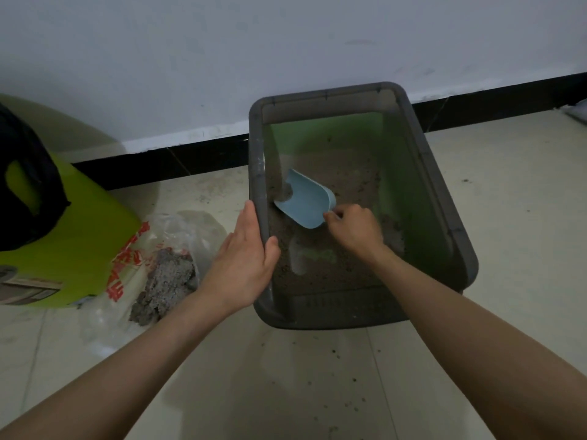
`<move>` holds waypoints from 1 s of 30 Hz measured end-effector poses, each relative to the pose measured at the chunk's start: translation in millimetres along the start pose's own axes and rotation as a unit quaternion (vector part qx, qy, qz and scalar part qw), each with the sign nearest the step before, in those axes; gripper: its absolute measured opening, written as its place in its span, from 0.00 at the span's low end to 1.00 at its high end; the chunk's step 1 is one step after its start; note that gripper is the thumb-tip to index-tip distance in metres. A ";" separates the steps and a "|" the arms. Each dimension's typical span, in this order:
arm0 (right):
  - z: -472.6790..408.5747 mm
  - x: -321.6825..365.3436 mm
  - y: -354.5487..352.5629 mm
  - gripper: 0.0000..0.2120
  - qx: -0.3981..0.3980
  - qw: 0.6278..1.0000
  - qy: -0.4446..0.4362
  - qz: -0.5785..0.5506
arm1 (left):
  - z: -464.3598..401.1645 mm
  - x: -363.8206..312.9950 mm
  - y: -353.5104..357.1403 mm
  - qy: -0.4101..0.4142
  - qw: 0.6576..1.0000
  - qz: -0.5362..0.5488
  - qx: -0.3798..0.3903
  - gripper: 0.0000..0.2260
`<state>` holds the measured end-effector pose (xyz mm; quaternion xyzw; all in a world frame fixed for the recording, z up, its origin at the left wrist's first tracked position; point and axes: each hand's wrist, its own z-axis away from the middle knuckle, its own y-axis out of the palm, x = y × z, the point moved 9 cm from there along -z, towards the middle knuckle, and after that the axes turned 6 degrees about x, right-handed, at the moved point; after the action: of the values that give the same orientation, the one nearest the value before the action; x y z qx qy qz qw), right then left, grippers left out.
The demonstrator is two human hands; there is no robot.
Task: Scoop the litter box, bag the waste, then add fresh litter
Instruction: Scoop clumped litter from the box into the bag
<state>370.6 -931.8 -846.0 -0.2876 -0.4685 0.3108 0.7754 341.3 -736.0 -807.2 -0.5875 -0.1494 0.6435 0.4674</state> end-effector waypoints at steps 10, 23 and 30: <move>29.5 -22.9 -24.3 0.11 -0.071 0.984 -0.008 -0.164 | -2.2 0.0 -0.4 0.001 1.000 -0.017 0.007 0.30; 56.6 -24.4 -48.9 0.14 -0.083 0.983 0.008 -0.162 | -3.7 -0.5 -7.8 -0.022 1.000 -0.021 -0.003 0.26; 90.9 16.5 -77.3 0.14 -0.096 0.985 -0.036 -0.141 | 6.8 -0.7 -13.1 -0.018 0.998 -0.028 0.049 0.31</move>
<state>310.8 -954.9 -744.1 -0.2802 -0.5594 0.1625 0.7630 340.6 -727.3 -795.3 -0.5480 -0.1427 0.6470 0.5106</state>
